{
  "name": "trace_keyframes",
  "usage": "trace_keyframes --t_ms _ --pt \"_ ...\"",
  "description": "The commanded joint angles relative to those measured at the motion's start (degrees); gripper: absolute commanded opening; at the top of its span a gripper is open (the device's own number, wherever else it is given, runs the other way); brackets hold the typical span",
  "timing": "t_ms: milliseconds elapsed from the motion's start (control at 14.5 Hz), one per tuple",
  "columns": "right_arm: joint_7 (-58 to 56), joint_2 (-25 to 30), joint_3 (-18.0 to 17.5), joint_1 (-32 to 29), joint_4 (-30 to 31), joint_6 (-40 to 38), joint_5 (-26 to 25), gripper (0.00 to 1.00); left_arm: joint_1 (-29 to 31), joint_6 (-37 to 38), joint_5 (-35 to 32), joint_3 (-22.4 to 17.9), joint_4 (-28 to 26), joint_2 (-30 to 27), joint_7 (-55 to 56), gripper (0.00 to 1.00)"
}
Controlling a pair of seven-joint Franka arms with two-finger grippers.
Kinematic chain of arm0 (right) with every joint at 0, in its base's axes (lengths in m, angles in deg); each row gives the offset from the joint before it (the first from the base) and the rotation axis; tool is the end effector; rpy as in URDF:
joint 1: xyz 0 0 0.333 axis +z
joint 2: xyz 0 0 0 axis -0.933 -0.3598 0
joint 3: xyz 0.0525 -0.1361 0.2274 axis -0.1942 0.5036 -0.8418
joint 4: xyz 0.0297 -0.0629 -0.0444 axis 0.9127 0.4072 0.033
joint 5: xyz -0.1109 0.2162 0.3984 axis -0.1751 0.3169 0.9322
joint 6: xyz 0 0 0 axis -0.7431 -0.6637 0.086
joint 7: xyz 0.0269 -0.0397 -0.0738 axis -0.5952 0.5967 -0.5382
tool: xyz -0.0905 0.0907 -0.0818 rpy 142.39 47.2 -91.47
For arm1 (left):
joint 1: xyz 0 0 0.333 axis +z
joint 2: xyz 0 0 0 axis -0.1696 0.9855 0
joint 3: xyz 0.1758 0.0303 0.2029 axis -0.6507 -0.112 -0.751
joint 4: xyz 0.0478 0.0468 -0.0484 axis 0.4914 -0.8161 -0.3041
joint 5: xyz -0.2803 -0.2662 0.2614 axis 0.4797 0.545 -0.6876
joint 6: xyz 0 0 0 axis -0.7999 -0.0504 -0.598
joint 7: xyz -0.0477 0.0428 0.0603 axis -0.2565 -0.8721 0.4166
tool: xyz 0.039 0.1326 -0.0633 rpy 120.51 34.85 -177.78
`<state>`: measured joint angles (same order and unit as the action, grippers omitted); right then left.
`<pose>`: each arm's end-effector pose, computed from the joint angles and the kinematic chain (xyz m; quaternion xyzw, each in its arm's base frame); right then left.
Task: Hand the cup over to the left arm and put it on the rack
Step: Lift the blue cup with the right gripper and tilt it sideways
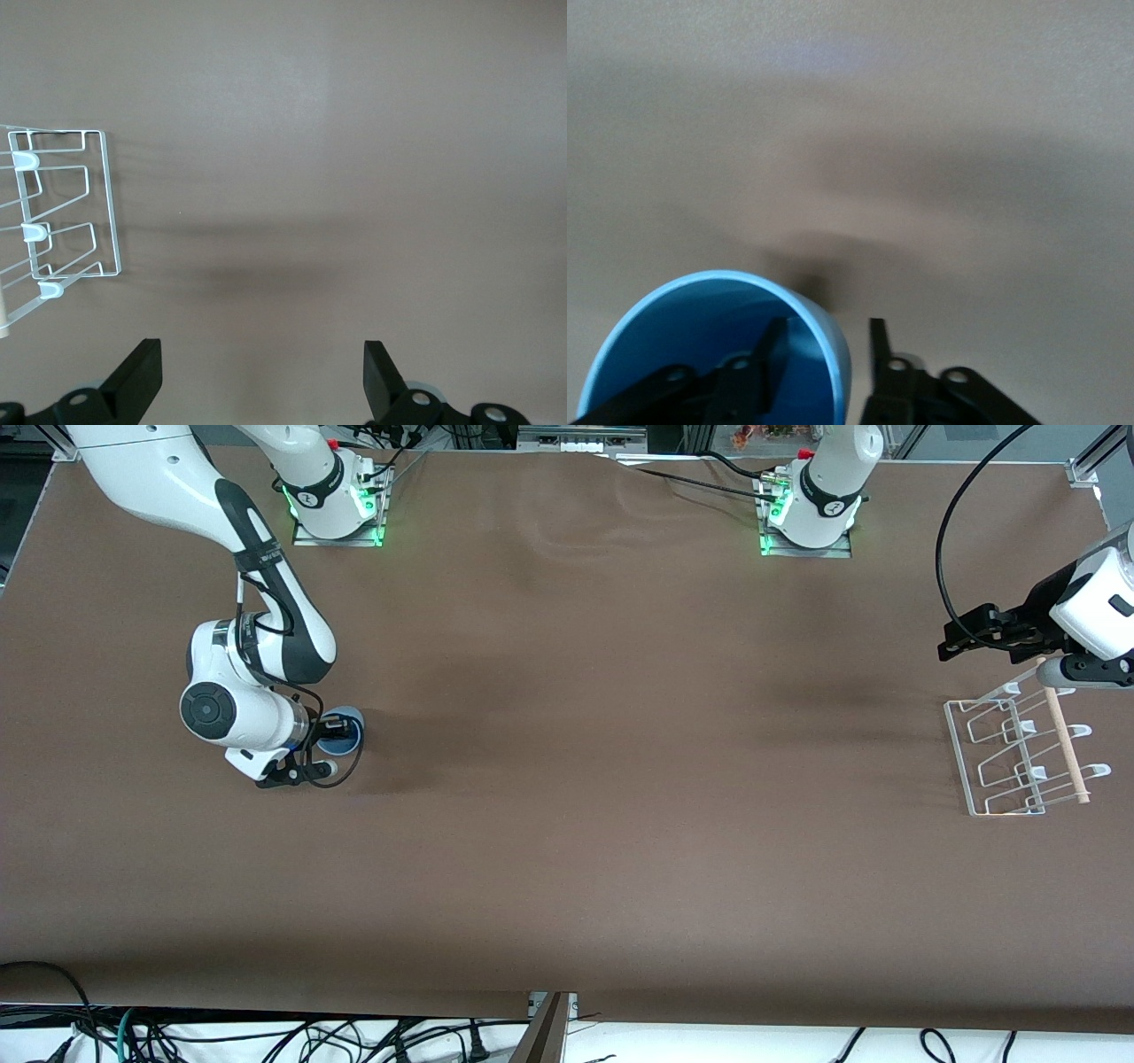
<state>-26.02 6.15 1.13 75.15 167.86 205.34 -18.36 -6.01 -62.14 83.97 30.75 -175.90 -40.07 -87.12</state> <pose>0.5935 0.0929 0.0674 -0.9891 -0.0905 0.1157 0.0071 0.6266 -0.0052 0.4810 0.9982 0.0113 -0.0478 0.0333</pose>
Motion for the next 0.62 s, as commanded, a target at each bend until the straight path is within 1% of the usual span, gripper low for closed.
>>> trace_keyframes --t_ms 0,207,276,414,552 --pt "0.73 -0.38 -0.08 0.0 0.16 0.51 -0.71 0.0 0.02 -0.71 1.33 0.27 0.79 0.77 0.18 1.0" --pt "0.82 0.59 -0.08 -0.09 0.07 -0.45 -0.62 0.0 0.02 -0.36 1.25 0.45 0.8 0.42 0.1 1.0" --pt "0.82 1.29 -0.08 -0.09 -0.54 -2.28 -0.36 0.0 0.19 -0.36 1.33 0.36 0.8 0.51 -0.08 1.0" --pt "0.91 2.08 -0.17 -0.09 -2.99 -8.33 -0.27 0.0 0.28 -0.62 1.25 0.36 0.88 0.51 -0.17 1.0" --pt "1.08 2.52 -0.34 0.0 -7.55 -16.23 0.52 0.0 0.28 -0.45 1.25 0.36 1.41 0.6 -0.17 1.0"
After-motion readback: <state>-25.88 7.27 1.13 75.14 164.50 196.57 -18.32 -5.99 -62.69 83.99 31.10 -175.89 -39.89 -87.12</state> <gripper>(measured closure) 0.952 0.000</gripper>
